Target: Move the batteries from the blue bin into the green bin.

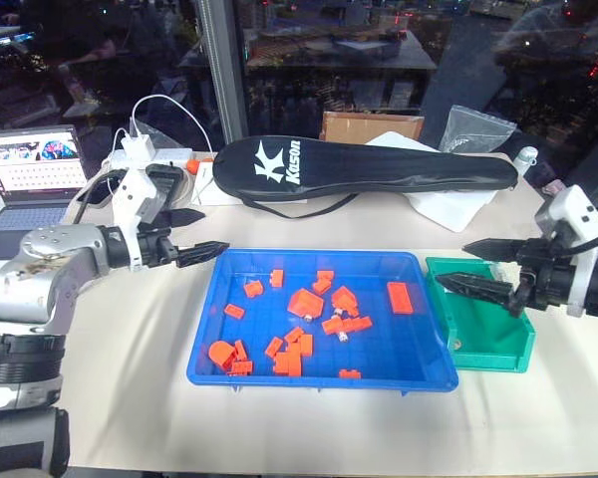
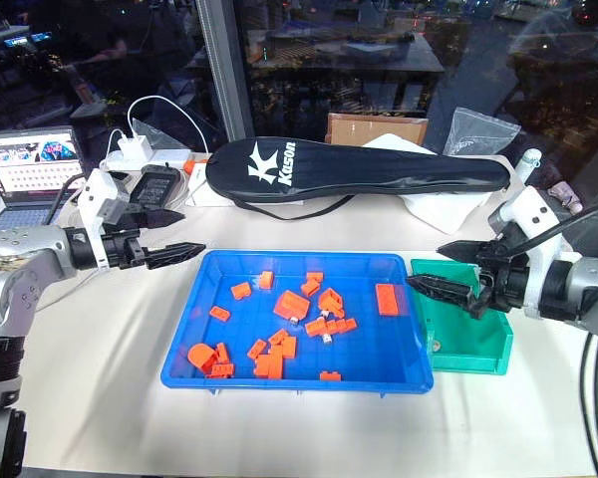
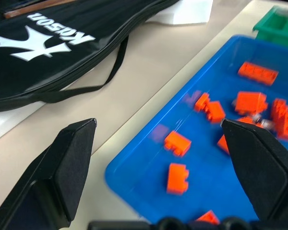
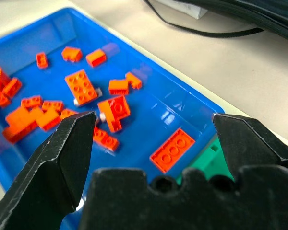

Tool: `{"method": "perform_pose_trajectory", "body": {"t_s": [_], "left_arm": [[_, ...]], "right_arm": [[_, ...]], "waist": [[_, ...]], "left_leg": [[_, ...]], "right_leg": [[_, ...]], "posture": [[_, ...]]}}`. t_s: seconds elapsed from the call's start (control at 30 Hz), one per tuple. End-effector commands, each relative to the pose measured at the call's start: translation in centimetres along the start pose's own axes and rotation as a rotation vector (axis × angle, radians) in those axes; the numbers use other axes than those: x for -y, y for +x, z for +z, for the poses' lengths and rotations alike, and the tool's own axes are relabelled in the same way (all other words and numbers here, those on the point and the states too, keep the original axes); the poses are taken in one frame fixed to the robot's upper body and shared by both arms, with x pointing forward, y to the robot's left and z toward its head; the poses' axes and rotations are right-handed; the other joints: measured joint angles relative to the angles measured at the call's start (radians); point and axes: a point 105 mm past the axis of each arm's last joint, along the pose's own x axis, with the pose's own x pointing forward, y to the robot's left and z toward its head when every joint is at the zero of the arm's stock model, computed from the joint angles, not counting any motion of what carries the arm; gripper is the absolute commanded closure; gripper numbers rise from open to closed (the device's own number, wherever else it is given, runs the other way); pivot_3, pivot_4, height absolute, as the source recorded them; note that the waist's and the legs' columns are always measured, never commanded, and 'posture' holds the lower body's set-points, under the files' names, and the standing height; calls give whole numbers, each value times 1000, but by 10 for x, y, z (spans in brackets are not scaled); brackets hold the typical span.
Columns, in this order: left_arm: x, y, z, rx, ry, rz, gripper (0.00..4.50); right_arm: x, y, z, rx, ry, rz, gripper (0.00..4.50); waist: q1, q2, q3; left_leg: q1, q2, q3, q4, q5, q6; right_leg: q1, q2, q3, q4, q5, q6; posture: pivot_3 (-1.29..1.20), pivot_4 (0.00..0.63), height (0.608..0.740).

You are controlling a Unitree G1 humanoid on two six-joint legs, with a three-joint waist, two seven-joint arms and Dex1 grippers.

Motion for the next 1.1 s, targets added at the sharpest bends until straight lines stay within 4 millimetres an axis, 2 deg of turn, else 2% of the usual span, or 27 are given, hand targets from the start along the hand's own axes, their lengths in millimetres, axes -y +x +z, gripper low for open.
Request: {"method": "perform_pose_trajectory", "body": {"t_s": [0.03,0.13,0.23,0.37,0.5,0.63,0.77,1.1], "left_arm": [[4,0,20,41,46,-41,0],[23,3,27,22,50,-183,0],[41,0,23,-47,88,-306,0],[52,-4,17,-132,100,-379,0],[56,-6,10,-167,116,-391,0],[57,-7,8,-170,126,-381,0],[63,-11,5,-183,100,-401,0],[54,-16,5,-197,127,-364,0]], "right_arm": [[-6,-4,15,32,-86,11,28],[-24,4,22,-9,-189,99,28],[-30,15,11,-151,-362,161,28],[-42,46,19,-152,-471,256,28],[-60,71,19,-158,-496,381,28],[-71,83,1,-221,-494,466,28],[-83,106,-11,-218,-510,507,28],[-99,133,-27,-238,-548,558,28]], "waist": [[0,0,0],[1,0,0],[-5,1,0],[-15,1,0],[-22,1,1],[-4,1,1],[-1,1,1],[-1,1,1]], "left_leg": [[0,0,0,0,0,0],[0,0,0,0,0,0],[0,0,0,0,0,0],[1,0,0,-1,0,0],[0,0,0,-1,0,0],[-1,0,0,0,-1,1],[-1,0,0,0,-1,1],[-1,0,0,1,-1,1]], "right_leg": [[0,0,0,0,0,0],[0,0,0,0,0,0],[0,0,0,0,0,0],[-2,0,0,0,-1,-1],[-2,1,0,1,-1,-1],[-2,0,0,0,-2,-1],[-2,1,-1,1,-2,-1],[-2,1,-1,3,-2,-1]], "posture": [[0,150,740],[0,150,740],[0,150,740],[0,150,740],[0,150,740],[0,150,740],[0,150,740],[0,150,740]]}}
